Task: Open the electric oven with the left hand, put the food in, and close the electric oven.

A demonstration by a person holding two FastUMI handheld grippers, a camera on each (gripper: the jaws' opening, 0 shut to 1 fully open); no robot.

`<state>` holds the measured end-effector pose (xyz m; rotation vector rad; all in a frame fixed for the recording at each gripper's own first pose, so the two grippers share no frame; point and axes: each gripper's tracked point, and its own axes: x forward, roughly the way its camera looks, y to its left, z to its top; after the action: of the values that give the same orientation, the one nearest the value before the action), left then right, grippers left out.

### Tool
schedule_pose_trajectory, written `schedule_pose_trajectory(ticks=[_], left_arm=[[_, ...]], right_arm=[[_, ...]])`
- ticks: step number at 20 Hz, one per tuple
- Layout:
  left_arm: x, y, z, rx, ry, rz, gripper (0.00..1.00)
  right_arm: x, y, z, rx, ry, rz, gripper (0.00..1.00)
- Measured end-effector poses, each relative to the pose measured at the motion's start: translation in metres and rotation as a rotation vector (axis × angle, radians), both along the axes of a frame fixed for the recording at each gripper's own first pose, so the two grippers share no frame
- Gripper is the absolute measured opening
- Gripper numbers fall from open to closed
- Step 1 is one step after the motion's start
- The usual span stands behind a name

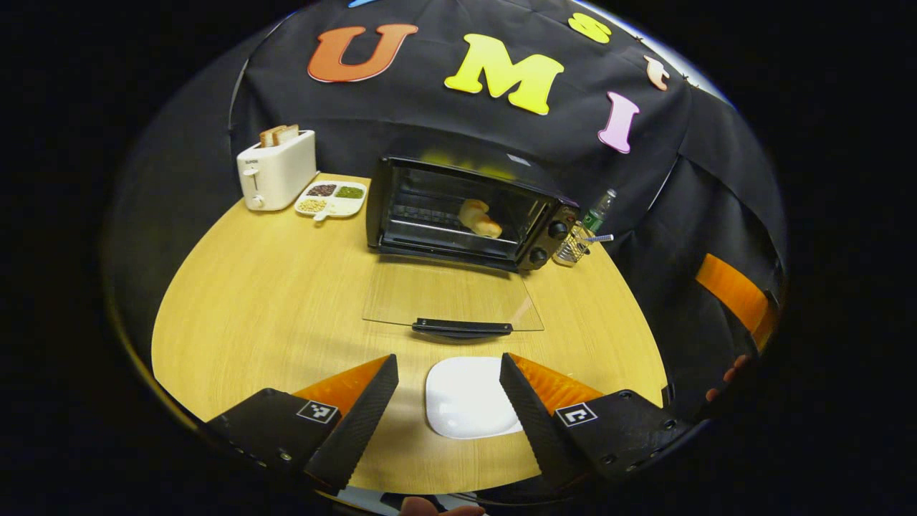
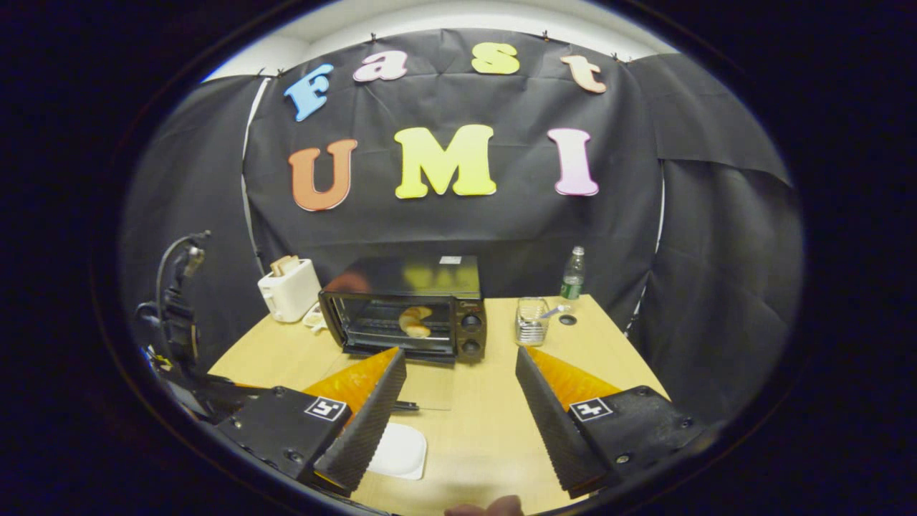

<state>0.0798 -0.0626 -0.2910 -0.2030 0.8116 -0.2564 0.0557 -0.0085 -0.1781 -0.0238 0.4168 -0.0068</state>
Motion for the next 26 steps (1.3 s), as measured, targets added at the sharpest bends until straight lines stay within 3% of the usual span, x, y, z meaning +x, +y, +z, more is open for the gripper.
schedule_pose_trajectory(ticks=[7,15,22,26], left_arm=[[0.020,-0.037,-0.059,0.004,0.125,-0.052,0.95],[0.045,-0.051,-0.110,0.043,0.253,-0.025,0.94],[0.054,-0.054,-0.136,0.097,0.314,-0.019,0.94],[0.061,-0.056,-0.135,0.139,0.276,-0.041,0.94]], right_arm=[[-0.032,-0.060,-0.001,0.009,0.036,-0.127,0.96],[-0.047,-0.126,-0.014,0.030,0.099,-0.280,0.98],[-0.043,-0.121,-0.015,-0.012,0.117,-0.247,0.96],[-0.042,-0.121,-0.011,-0.016,0.110,-0.249,0.96]])
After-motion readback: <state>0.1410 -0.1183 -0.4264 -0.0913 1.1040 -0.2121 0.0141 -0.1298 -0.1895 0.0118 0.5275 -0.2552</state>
